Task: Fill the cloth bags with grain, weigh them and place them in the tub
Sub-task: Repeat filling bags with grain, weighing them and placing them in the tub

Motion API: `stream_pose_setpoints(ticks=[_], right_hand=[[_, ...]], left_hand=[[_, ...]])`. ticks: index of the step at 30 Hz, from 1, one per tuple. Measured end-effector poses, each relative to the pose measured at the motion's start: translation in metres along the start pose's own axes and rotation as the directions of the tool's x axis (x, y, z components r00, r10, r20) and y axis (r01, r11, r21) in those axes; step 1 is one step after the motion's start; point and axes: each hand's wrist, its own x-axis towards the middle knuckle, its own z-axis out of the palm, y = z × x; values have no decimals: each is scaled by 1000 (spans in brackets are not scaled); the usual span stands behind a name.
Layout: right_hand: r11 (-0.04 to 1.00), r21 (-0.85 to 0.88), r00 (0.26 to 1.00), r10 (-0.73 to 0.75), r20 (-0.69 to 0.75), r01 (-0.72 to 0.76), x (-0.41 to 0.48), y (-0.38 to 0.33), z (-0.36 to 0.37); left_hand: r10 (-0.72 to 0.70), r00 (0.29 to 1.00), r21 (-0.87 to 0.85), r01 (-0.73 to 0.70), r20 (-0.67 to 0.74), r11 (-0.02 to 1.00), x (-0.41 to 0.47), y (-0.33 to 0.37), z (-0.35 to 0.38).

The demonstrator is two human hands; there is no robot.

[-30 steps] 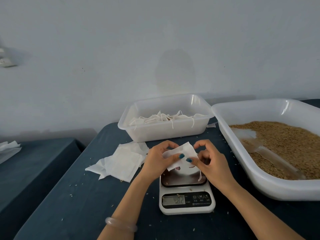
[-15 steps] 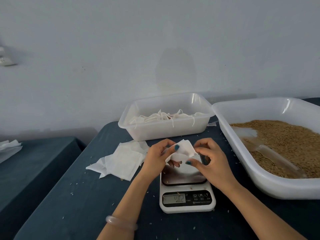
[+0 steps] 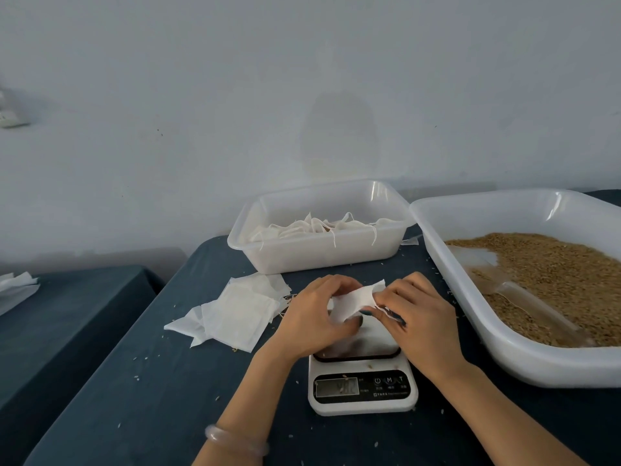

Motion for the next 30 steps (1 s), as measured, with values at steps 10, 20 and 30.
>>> stream_pose_setpoints(ticks=[10,20,30], right_hand=[[989,-13,987,-147,63,148,1,-9,-3],[990,66,990,-126,63,121,2,-17,-5],[893,357,935,334,-119,-274,8,-14,-8]], left_hand=[[97,995,93,-93,-36,991,2,-4,7],[125,989,271,-101,-73,957,0,-2,6],[-31,994,184,50,-107,982,0,-10,3]])
